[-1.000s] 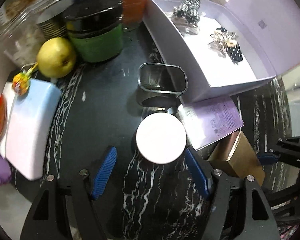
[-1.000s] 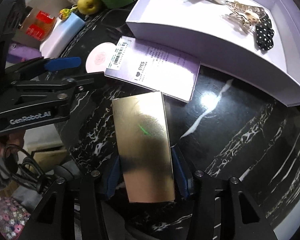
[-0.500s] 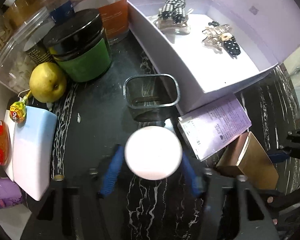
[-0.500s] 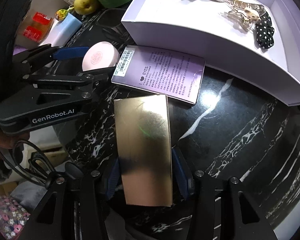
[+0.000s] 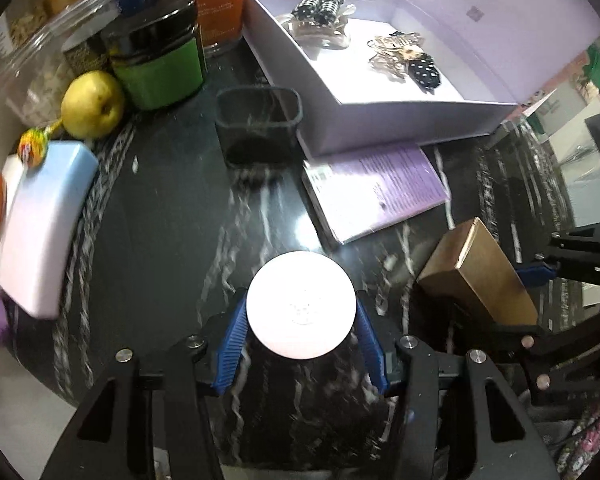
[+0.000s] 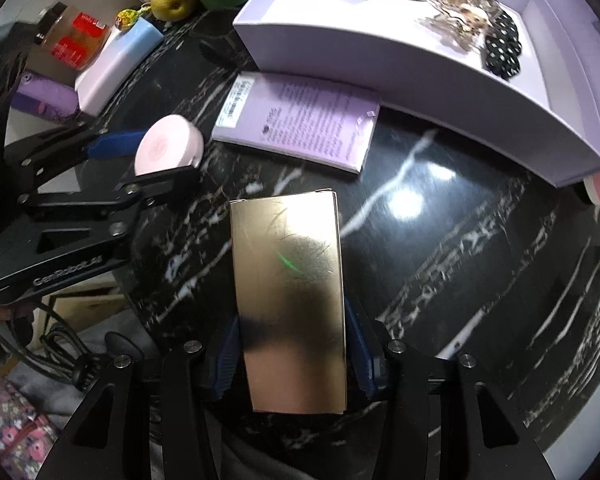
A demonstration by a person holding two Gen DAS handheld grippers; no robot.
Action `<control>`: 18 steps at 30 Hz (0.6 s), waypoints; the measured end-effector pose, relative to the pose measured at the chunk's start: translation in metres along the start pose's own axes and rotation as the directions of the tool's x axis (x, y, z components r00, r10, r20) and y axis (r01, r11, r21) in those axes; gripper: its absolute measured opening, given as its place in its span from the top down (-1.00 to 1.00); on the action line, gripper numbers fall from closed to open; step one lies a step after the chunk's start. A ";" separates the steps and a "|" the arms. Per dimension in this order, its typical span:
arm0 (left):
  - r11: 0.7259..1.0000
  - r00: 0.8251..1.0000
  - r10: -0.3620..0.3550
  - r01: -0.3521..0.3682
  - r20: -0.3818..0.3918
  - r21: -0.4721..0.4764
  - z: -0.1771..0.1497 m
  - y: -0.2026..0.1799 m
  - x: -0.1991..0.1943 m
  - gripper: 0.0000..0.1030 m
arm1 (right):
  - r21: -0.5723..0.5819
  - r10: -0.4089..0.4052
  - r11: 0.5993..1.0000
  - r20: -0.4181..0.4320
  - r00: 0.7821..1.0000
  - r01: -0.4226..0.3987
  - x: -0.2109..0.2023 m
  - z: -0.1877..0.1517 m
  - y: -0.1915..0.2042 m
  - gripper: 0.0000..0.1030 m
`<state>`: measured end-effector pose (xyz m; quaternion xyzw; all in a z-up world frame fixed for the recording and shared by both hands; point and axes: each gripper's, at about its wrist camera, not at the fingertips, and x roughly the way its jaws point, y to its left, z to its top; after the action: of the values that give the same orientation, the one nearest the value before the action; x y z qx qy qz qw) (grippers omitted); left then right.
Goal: Organize rigid objects
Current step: 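Grasp the gold rectangular case with the right gripper while the left gripper grasps the pink round compact, then lift and carry the gold case and pink compact toward the lavender box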
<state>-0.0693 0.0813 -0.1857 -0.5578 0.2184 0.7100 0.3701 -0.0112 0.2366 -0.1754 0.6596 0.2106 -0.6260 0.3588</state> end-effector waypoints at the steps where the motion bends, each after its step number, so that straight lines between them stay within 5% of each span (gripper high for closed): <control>1: 1.000 1.000 -0.007 0.007 0.002 -0.005 -0.003 -0.001 -0.001 0.01 | 0.001 0.000 1.000 0.001 1.000 0.000 0.000 -0.002 -0.001 0.08; 8: 1.000 1.000 0.028 -0.028 0.008 -0.008 -0.018 -0.001 -0.006 0.00 | 0.001 -0.015 1.000 -0.008 1.000 0.015 0.000 -0.016 -0.003 0.07; 13: 0.999 0.998 0.050 -0.050 0.025 0.000 -0.010 -0.013 -0.002 -0.10 | -0.029 -0.027 0.999 -0.012 1.000 0.026 0.002 -0.020 0.002 -0.20; 18: 0.993 0.994 0.105 -0.107 0.035 0.049 -0.014 -0.017 -0.002 -0.08 | -0.060 -0.079 0.995 -0.017 0.997 0.078 0.003 -0.023 0.010 -0.21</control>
<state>-0.0470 0.0817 -0.1859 -0.5243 0.2597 0.7318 0.3494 0.0118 0.2463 -0.1776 0.6459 0.2582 -0.6266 0.3515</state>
